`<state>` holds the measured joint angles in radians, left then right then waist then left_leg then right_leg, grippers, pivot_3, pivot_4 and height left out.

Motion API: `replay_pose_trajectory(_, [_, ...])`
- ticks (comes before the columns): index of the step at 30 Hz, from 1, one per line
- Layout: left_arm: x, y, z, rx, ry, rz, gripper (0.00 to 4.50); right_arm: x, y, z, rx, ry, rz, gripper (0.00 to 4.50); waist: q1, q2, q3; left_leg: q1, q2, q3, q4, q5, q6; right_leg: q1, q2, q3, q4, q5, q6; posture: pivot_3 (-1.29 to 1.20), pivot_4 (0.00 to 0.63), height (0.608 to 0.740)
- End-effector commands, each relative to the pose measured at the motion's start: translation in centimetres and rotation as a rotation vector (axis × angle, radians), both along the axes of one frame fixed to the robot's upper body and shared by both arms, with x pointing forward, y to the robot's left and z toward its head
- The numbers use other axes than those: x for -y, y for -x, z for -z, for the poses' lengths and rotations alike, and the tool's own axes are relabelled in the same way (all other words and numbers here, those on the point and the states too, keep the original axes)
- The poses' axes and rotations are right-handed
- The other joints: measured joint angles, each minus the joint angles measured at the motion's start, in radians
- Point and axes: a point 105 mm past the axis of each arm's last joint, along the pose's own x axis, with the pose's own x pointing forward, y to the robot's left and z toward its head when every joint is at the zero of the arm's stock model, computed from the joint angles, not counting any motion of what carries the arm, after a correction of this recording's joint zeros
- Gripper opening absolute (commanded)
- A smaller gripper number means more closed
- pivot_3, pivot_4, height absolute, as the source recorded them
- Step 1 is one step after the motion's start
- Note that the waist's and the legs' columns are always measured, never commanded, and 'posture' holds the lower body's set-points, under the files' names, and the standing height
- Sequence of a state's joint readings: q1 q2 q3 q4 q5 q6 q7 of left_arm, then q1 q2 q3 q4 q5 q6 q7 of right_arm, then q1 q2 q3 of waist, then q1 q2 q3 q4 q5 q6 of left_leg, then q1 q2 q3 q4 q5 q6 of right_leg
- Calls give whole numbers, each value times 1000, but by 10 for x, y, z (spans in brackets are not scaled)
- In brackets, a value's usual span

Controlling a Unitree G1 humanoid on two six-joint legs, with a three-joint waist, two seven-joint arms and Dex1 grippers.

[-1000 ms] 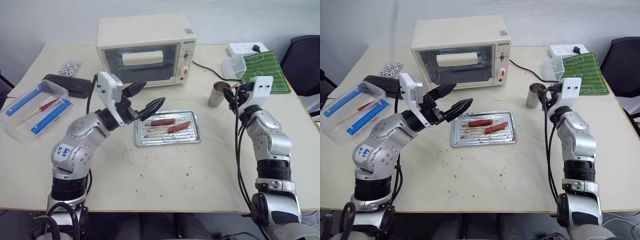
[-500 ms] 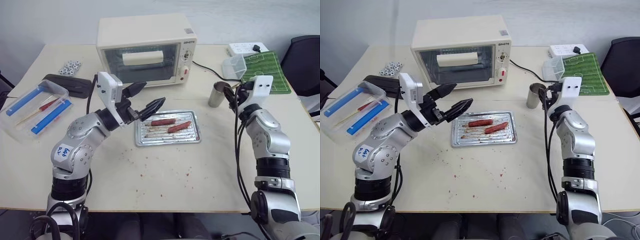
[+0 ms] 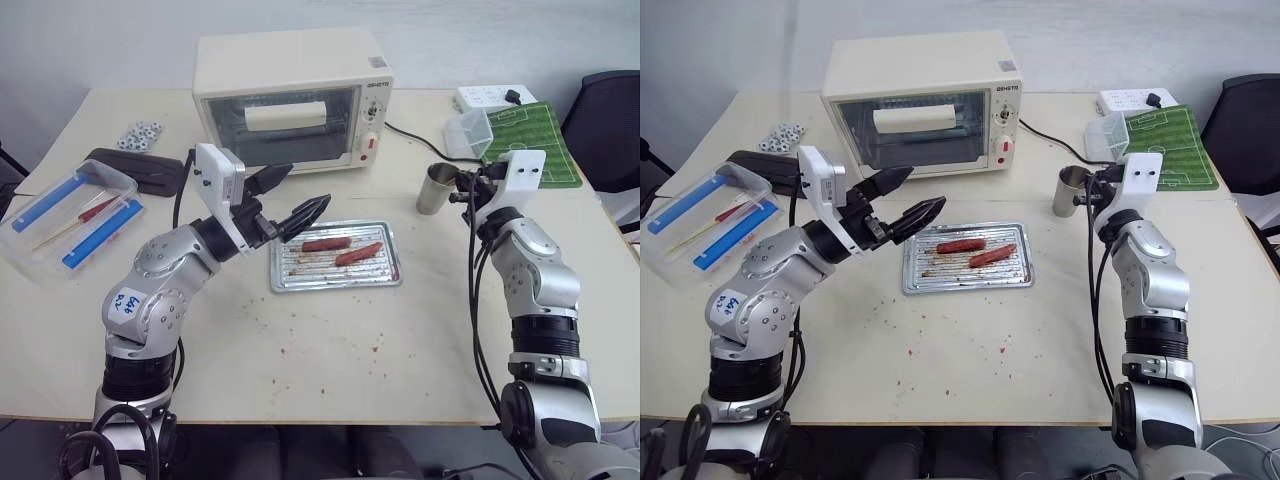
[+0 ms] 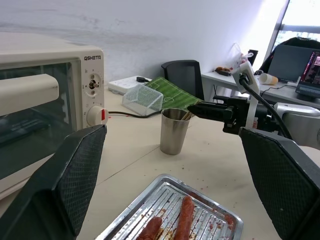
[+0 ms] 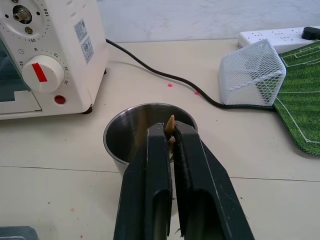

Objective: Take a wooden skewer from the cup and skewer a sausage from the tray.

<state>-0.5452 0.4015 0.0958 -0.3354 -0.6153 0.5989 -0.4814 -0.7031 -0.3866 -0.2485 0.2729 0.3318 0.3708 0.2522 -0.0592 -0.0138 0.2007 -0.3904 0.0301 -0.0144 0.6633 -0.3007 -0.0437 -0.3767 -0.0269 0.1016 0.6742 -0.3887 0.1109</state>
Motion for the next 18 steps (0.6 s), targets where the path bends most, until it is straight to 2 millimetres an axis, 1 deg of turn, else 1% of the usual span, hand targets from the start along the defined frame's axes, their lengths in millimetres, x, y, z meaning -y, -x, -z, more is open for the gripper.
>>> replay_pose_trajectory(1, [-1,3,-11,57,4,-6,4500,0,5,-19,71,10,2,90,0,0,0,0,0,0,0,0,0,0,0,0,0,0,0,0,150,740])
replay_pose_trajectory(4, [0,3,-11,57,4,-3,4500,1,5,-18,66,3,1,90,0,0,0,0,0,0,0,0,0,0,0,0,0,0,0,0,150,740])
replay_pose_trajectory(5, [1,3,-11,57,5,-2,4500,2,5,-18,65,-8,1,427,0,0,0,0,0,0,0,0,0,0,0,0,0,0,0,0,150,740])
replay_pose_trajectory(7, [1,3,-11,57,6,-2,4500,2,5,-18,63,-11,3,709,0,0,0,0,0,0,0,0,0,0,0,0,0,0,0,0,150,740])
replay_pose_trajectory(11, [1,3,-11,58,5,-2,4500,4,6,-17,54,15,13,1976,0,0,0,0,0,0,0,0,0,0,0,0,0,0,0,0,150,740])
replay_pose_trajectory(18, [1,2,-11,58,4,0,4500,10,18,-14,47,7,30,1976,1,0,0,0,0,0,0,0,0,0,0,0,0,0,0,0,150,740])
